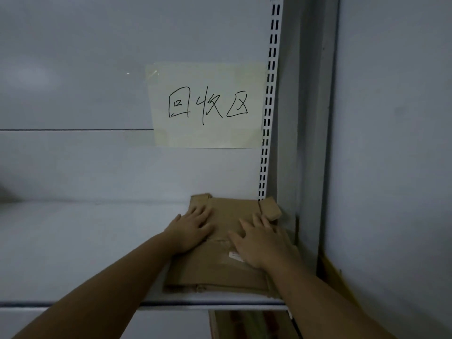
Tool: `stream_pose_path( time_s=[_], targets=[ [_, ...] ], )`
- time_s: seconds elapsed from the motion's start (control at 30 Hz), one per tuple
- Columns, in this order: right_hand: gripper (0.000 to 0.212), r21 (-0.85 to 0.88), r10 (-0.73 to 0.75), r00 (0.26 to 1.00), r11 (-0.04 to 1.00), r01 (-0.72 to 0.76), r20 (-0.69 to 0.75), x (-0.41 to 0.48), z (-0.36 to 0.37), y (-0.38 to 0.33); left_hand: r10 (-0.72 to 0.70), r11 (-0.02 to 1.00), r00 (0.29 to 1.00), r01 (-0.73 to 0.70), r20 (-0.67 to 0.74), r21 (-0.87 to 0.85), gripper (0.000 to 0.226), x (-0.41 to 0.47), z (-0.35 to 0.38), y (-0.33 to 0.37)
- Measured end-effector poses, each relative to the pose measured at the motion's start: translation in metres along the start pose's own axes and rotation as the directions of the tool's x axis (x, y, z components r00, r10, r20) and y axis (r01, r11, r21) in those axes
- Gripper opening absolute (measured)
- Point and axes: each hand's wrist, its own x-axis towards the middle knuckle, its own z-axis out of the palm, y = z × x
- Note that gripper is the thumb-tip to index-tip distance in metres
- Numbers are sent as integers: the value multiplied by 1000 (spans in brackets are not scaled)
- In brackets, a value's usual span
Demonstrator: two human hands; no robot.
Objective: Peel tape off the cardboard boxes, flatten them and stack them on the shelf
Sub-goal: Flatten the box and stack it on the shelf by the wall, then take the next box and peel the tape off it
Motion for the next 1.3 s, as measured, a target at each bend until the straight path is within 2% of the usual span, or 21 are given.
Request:
stream_pose_path(
  time_s=[0.07, 0.23, 0.4, 0.5, 0.6, 0.67, 0.77, 0.87, 0.97, 1.1, 1.3],
  targets=[
    [67, 10, -9, 1000, 1000, 9, 8, -2, -1, -1, -27, 1000, 1000, 27, 11, 5, 57, -4, 0, 2],
    [75, 83, 0, 1000, 997, 2, -20, -8, -5, 1, -192, 974, 975, 175, -113, -146, 52, -24, -1, 9],
    [64, -38, -33, 997, 999, 36, 70, -7, -16, -5, -162, 980, 985, 167, 53, -107, 56, -70, -21, 4],
    [63, -113, -26, 991, 993, 41, 134, -4, -29, -20, -223, 975, 975, 223, -1, 5, 58, -109, -51, -31],
    [60, -282, -84, 992, 953, 106, 89, -7, -43, -76, -321, 938, 942, 330, -96, 101, 60, -157, -86, -83],
    [56, -299, -234, 972, 927, 227, 14, -19, -39, -142, -359, 914, 920, 381, -157, 141, 59, -189, -108, -116],
    [57, -211, -541, 839, 815, 539, 55, -52, -13, -263, -393, 871, 883, 447, -257, 202, 59, -246, -137, -170],
    [59, -154, -727, 682, 668, 729, 77, -92, 21, -384, -465, 776, 815, 563, -345, 285, 60, -328, -168, -241],
    [62, -125, -813, 577, 567, 814, 73, -127, 48, -475, -539, 690, 752, 653, -380, 313, 61, -413, -193, -305],
    [65, -119, -869, 486, 475, 872, 92, -167, 72, -569, -657, 565, 648, 761, -384, 318, 63, -508, -200, -369],
    [64, -115, -924, 365, 352, 929, 116, -203, 101, -668, -774, 494, 529, 848, -349, 192, 58, -592, -210, -425]
  ],
)
